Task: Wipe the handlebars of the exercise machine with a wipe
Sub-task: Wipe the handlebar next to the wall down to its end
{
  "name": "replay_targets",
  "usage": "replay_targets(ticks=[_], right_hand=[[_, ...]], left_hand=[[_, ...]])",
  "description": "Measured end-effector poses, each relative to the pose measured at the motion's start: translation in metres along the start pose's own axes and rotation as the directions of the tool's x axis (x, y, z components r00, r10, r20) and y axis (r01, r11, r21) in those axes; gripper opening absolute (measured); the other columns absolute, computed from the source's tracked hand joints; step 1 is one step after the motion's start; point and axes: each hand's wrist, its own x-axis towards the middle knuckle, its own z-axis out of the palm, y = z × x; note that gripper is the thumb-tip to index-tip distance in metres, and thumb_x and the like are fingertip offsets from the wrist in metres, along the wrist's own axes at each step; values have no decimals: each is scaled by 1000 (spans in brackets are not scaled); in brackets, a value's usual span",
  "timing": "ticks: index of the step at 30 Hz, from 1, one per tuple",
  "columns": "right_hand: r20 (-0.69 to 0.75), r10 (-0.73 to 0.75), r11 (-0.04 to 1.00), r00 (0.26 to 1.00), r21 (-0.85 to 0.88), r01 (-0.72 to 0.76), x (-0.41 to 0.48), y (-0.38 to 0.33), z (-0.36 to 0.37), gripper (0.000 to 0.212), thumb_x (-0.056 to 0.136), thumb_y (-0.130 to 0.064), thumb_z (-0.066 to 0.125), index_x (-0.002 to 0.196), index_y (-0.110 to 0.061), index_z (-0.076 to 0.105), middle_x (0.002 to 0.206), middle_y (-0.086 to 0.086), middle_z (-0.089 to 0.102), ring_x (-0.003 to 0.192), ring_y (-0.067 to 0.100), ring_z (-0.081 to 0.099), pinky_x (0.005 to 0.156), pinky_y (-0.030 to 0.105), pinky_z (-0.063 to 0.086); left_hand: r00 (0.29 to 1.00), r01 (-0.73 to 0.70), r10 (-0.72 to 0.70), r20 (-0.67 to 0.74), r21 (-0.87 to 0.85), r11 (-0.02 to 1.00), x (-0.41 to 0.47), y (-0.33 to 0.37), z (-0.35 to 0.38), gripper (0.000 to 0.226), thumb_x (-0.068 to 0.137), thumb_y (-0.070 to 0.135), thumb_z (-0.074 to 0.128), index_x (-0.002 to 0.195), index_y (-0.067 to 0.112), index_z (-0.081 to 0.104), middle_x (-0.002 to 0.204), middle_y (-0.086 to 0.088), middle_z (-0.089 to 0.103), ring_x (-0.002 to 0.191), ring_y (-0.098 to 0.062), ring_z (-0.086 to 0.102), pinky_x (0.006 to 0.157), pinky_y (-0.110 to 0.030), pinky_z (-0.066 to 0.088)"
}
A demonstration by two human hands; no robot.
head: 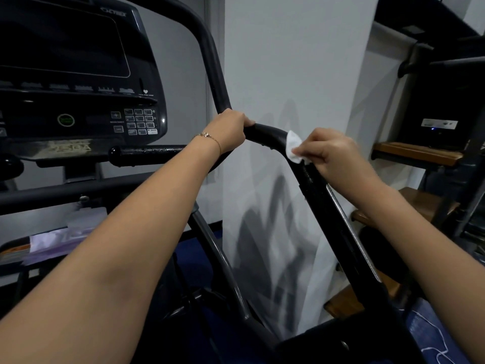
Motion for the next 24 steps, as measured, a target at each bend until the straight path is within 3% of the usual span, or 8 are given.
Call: replay_targets(ticks=[4,11,15,16,18,20,22,24], right_hand=[[31,109,994,993,28,-110,17,2,-1,21,84,1,56,94,-4,74,84,14,61,75,32,58,67,32,43],[64,-52,995,997,-78,57,4,-7,-4,22,75,2,58,85,-7,75,80,11,65,74,33,59,64,36,48],[31,102,995,994,11,-103,26,-11,-10,18,83,0,60,93,-6,74,90,13,63,82,28,59,74,31,44],[-19,108,993,994,50,-107,33,-15,-8,17,83,-2,61,93,-5,73,89,12,62,81,25,59,74,30,44],[-106,93,991,990,104,-82,43,-27,-5,14,81,-3,60,90,-4,71,88,10,60,79,22,58,74,30,48],[-129,88,990,988,122,-73,46,-36,0,12,78,-1,58,85,-3,68,86,6,57,79,20,57,75,31,49],[-120,96,988,988,134,-80,46,-41,4,12,76,0,58,83,-3,67,85,1,54,80,19,57,75,32,49],[-95,109,978,989,186,-90,46,-46,7,9,77,-3,61,84,-3,67,86,0,54,79,18,58,76,31,50]], left_hand=[[1000,-2,2,3,2,1000,-2,2,-1,59,84,-10,34,130,20,55,121,-14,61,115,-29,52,94,-39,46],[998,15,-16,57,14,1000,-6,6,-5,60,84,-10,32,132,19,53,122,-16,59,110,-31,55,93,-41,48],[993,122,-117,32,-247,961,-13,14,-8,40,90,2,38,121,12,62,111,-6,62,94,-20,55,85,-25,44],[985,150,-172,-12,-431,890,-18,19,-7,30,93,9,42,113,9,65,102,-4,63,90,-20,58,82,-24,45],[965,179,-259,43,-829,530,-34,30,-12,21,94,21,53,95,4,66,82,-6,62,72,-19,61,69,-27,52],[958,242,-199,205,-952,188,-46,36,-18,28,91,31,59,92,3,63,75,-8,62,64,-17,61,67,-24,56],[955,278,-122,271,-960,40,-53,38,-21,30,90,29,61,98,0,63,80,-10,65,66,-15,64,77,-25,57],[958,253,-133,253,-967,-14,-56,36,-23,23,89,18,62,100,-3,62,80,-10,63,58,-10,62,74,-23,57]])
